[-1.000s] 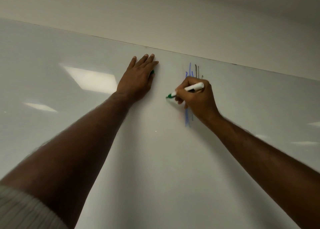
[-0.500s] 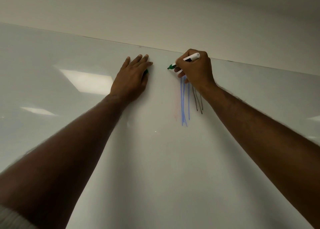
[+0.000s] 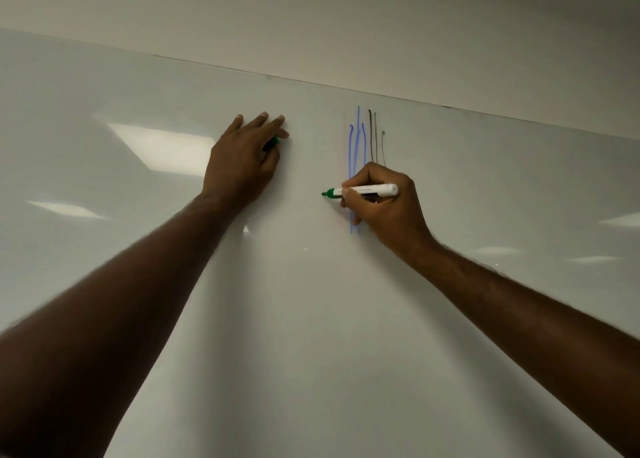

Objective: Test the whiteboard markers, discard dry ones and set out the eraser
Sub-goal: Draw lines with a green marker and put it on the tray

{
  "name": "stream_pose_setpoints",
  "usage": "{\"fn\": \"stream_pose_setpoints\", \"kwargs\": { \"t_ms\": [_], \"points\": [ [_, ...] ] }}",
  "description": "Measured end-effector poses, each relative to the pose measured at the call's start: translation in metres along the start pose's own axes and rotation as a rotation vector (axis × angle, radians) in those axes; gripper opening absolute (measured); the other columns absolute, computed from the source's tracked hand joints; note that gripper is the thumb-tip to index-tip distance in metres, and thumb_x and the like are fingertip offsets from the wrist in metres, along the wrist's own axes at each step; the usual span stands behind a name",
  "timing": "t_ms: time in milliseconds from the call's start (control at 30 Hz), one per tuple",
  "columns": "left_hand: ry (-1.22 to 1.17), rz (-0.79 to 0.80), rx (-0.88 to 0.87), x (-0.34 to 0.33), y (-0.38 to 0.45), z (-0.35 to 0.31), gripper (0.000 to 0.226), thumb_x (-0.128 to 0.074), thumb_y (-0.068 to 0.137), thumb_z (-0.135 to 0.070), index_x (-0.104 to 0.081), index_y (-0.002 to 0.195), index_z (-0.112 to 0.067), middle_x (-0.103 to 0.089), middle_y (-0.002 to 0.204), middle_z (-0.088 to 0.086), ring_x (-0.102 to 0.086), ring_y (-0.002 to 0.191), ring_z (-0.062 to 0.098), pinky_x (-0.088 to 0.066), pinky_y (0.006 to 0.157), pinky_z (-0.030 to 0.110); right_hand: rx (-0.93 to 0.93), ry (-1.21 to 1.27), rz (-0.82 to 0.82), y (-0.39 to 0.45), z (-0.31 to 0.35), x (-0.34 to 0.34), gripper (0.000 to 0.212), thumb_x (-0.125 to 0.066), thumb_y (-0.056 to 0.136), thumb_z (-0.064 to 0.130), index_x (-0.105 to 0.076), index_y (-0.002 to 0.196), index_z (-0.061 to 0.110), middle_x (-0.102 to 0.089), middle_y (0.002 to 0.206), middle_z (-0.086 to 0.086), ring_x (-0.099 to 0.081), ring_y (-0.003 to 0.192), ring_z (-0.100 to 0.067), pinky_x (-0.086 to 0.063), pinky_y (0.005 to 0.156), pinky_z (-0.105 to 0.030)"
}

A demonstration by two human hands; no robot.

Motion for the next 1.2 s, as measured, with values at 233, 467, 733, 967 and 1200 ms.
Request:
{"fn": "stream_pose_setpoints", "kwargs": {
  "t_ms": [233, 467, 733, 967, 1200],
  "points": [
    [-0.257, -0.084, 0.224, 0.008, -0.048, -0.004, 0.032, -0.035, 0.106, -0.039, -0.058, 0.119, -0.021, -0.063, 0.135, -0.013, -0.049, 0.136, 0.015, -0.041, 0.111, 0.044, -0.079, 0.1, -0.015, -0.021, 0.021, 0.009, 0.007, -0.069, 0.091, 0.011, -0.067, 0.092, 0.004, -0.073, 0.078, -0.012, -0.067, 0.056, -0.027, -0.045, 0.044, -0.025],
    [-0.655, -0.261, 0.476, 0.021, -0.097, -0.029, 0.034, -0.031, 0.108, -0.024, -0.054, 0.092, -0.006, -0.078, 0.099, -0.004, -0.071, 0.101, 0.011, -0.05, 0.097, 0.045, -0.109, 0.302, -0.171, -0.059, 0.053, 0.027, 0.007, -0.064, 0.095, 0.001, -0.065, 0.101, 0.001, -0.069, 0.075, -0.016, -0.065, 0.058, -0.036, -0.047, 0.04, -0.041],
    [-1.475, -0.508, 0.897, 0.034, -0.159, -0.09, 0.028, -0.026, 0.106, -0.015, -0.038, 0.081, -0.018, -0.076, 0.106, 0.018, -0.072, 0.107, 0.028, -0.049, 0.105, 0.043, -0.17, 0.503, -0.218, -0.112, 0.082, 0.025, 0.021, -0.051, 0.094, 0.017, -0.069, 0.093, 0.008, -0.069, 0.069, -0.014, -0.066, 0.055, -0.033, -0.05, 0.046, -0.03],
    [-1.67, -0.454, 1.018, 0.021, -0.195, -0.12, 0.034, -0.021, 0.11, -0.028, -0.039, 0.081, -0.021, -0.073, 0.12, 0.012, -0.069, 0.115, 0.023, -0.045, 0.107, 0.044, -0.161, 0.5, -0.036, -0.136, 0.095, 0.01, 0.021, -0.058, 0.087, 0.028, -0.063, 0.095, 0.009, -0.076, 0.084, -0.01, -0.074, 0.067, -0.029, -0.056, 0.051, -0.028],
    [-1.764, -0.338, 1.017, 0.005, -0.195, -0.134, 0.035, -0.02, 0.109, -0.031, -0.04, 0.082, -0.023, -0.07, 0.126, 0.012, -0.065, 0.122, 0.024, -0.033, 0.118, 0.052, -0.188, 0.466, 0.079, -0.136, 0.092, 0.002, 0.018, -0.059, 0.089, 0.027, -0.064, 0.095, 0.01, -0.077, 0.087, -0.007, -0.075, 0.071, -0.026, -0.058, 0.053, -0.026]
  ]
}}
Point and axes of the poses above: each hand's wrist, its own y-axis towards the middle knuckle, its own x-axis out of the back of the hand, z = x × y, the point moved 8 cm from there along y, towards the middle knuckle
